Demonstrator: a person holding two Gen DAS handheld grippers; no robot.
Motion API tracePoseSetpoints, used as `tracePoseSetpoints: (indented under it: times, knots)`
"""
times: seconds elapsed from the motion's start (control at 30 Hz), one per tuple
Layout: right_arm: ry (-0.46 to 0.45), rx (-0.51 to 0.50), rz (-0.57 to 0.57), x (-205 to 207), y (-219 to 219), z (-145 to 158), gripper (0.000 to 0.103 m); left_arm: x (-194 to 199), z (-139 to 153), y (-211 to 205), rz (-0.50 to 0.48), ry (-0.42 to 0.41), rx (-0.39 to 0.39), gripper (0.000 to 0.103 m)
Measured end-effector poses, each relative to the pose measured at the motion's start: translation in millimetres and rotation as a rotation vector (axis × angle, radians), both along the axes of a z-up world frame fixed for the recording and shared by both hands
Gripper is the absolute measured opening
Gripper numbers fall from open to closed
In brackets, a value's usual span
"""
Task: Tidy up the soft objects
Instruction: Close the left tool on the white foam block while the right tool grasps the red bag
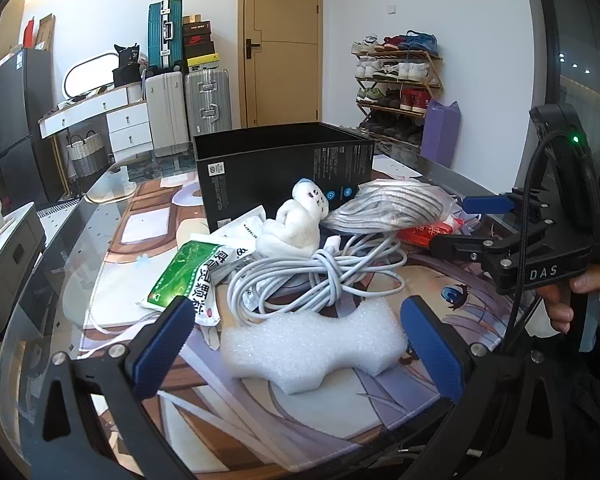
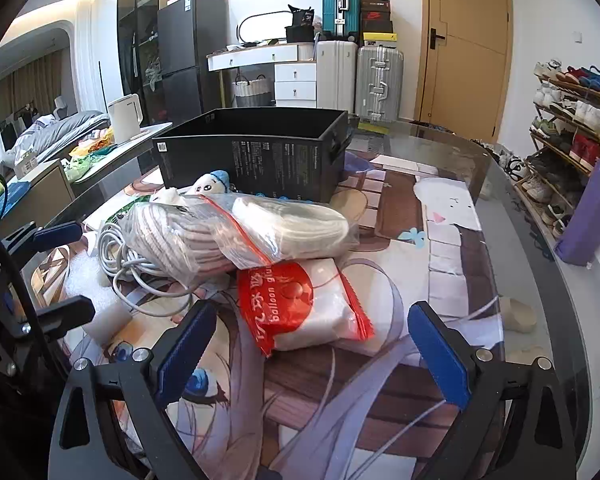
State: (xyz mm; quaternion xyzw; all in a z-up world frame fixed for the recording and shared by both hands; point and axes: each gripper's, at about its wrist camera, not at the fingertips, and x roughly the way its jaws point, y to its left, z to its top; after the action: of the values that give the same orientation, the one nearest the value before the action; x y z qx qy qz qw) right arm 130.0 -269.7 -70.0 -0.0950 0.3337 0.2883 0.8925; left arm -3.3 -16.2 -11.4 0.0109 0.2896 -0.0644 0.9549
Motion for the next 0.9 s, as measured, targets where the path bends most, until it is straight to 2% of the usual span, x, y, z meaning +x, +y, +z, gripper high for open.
tracePoseSetpoints:
  times: [0.6, 0.7, 0.77, 0.9]
  knots:
    - [0.032, -0.025, 0.038, 3, 15, -1, 0.099, 0, -2, -1, -0.005, 0.019, 0.000, 0.103]
    - [0.036, -0.026, 0.049, 3, 17, -2, 0.088, 0, -2, -1, -0.013, 0.023, -0.002, 0.103]
    - [0.040, -0.030, 0.050, 4, 17, -4, 0.077, 0, -2, -1, -0.019, 0.028, -0.005, 0.103]
    - [0.030, -0.019, 0.053, 2, 16, -5, 0.068, 0, -3, -3, -0.026, 0.034, -0.003, 0.103]
